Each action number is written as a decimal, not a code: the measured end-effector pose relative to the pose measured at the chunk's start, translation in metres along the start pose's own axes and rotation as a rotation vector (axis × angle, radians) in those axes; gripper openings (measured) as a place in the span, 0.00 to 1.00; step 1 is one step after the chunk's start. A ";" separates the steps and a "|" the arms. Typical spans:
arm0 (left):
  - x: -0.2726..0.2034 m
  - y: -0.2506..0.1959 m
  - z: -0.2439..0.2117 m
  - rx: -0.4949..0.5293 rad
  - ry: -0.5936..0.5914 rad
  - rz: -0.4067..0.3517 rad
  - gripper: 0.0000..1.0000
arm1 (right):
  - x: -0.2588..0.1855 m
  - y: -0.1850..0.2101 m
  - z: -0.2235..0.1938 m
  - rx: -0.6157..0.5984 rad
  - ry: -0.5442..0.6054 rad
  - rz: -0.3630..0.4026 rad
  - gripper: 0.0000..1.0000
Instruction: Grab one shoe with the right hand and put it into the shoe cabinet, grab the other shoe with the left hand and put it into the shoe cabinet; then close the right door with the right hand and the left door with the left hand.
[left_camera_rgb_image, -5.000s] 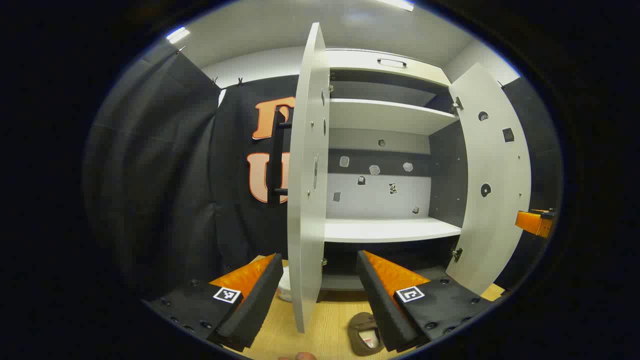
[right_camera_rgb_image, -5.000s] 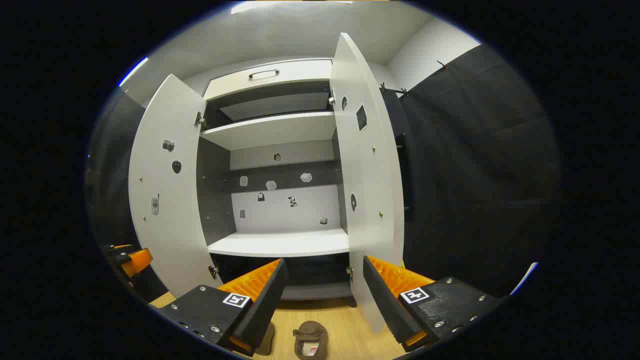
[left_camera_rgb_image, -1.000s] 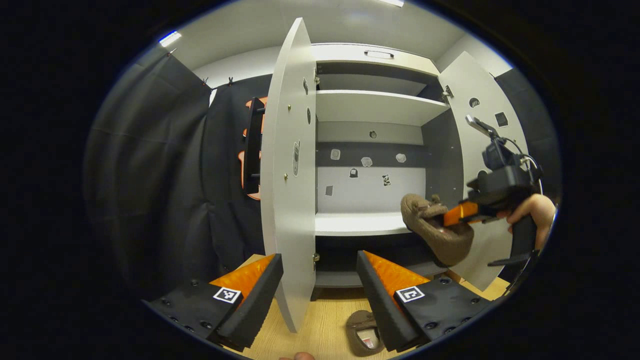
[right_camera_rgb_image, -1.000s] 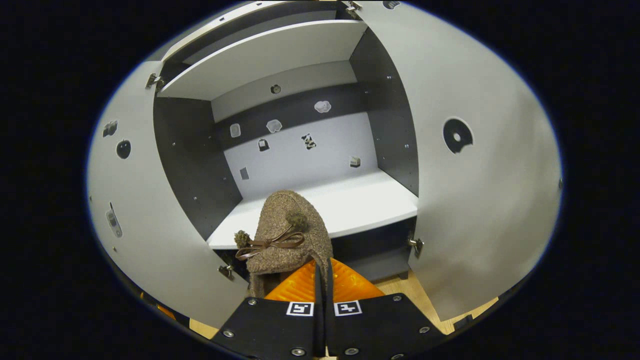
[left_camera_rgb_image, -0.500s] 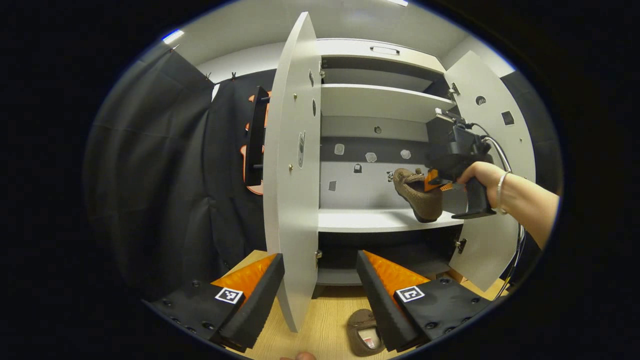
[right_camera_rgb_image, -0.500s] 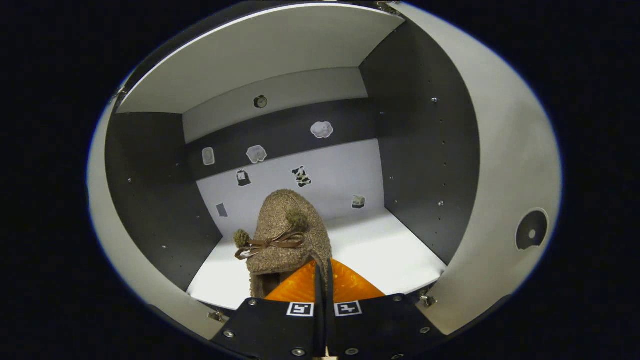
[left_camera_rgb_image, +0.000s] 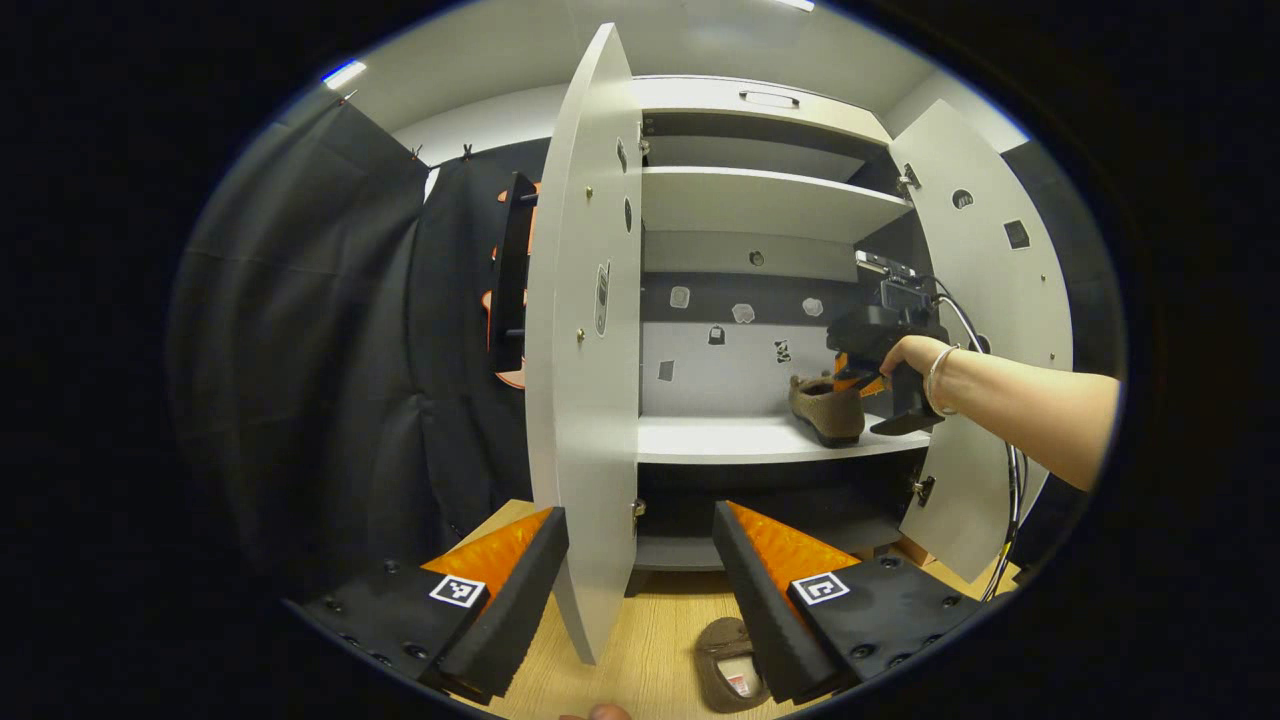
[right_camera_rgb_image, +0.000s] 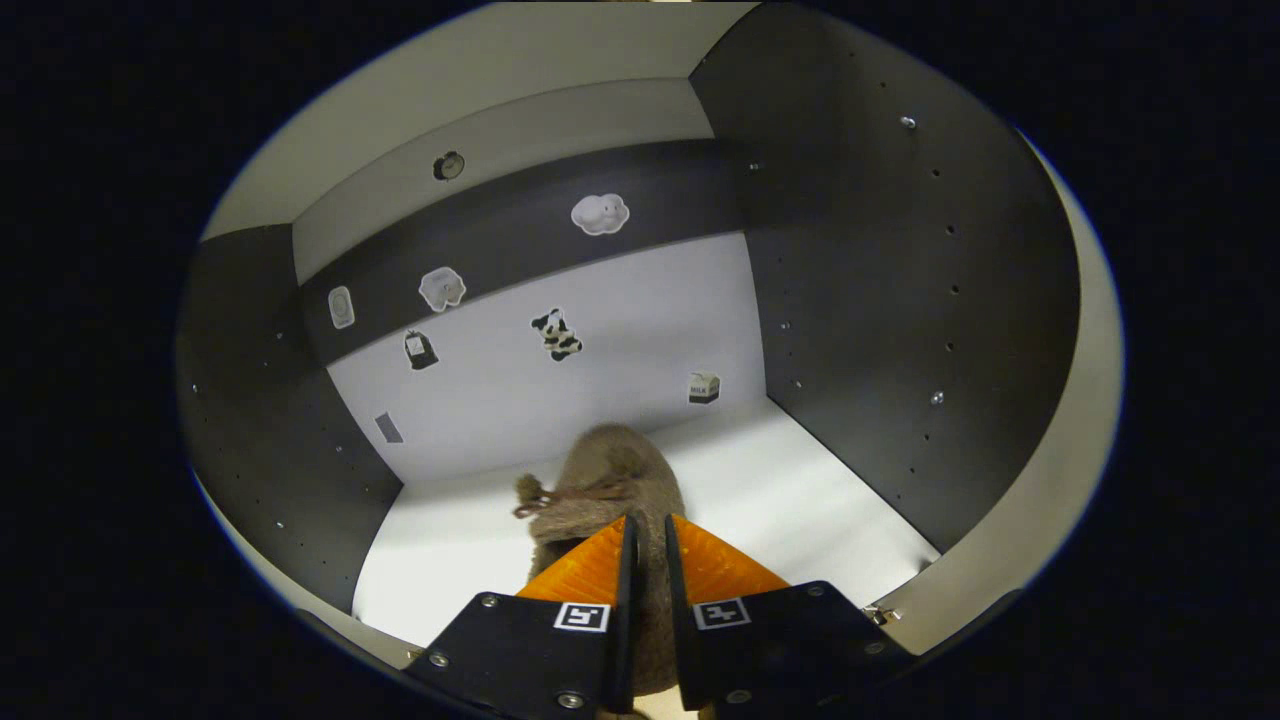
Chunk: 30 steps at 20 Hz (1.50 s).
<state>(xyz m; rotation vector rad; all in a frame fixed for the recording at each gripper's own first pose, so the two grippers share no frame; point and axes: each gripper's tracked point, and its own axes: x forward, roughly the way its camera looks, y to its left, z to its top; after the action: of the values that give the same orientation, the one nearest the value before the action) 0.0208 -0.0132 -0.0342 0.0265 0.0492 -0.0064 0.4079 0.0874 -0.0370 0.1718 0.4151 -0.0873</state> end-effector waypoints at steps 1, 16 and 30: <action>-0.001 -0.001 0.000 -0.002 0.000 0.000 0.96 | -0.006 0.001 0.004 -0.006 -0.017 0.005 0.18; -0.024 -0.029 -0.003 0.014 -0.008 -0.052 0.96 | -0.163 0.010 -0.016 -0.122 -0.201 0.153 0.70; 0.001 -0.067 -0.136 -0.071 0.315 -0.149 0.96 | -0.268 -0.049 -0.066 -0.091 -0.269 0.144 0.92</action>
<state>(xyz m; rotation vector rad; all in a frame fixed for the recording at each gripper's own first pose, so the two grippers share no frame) 0.0144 -0.0761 -0.1722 -0.0478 0.3668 -0.1491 0.1319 0.0643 0.0055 0.0975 0.1369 0.0499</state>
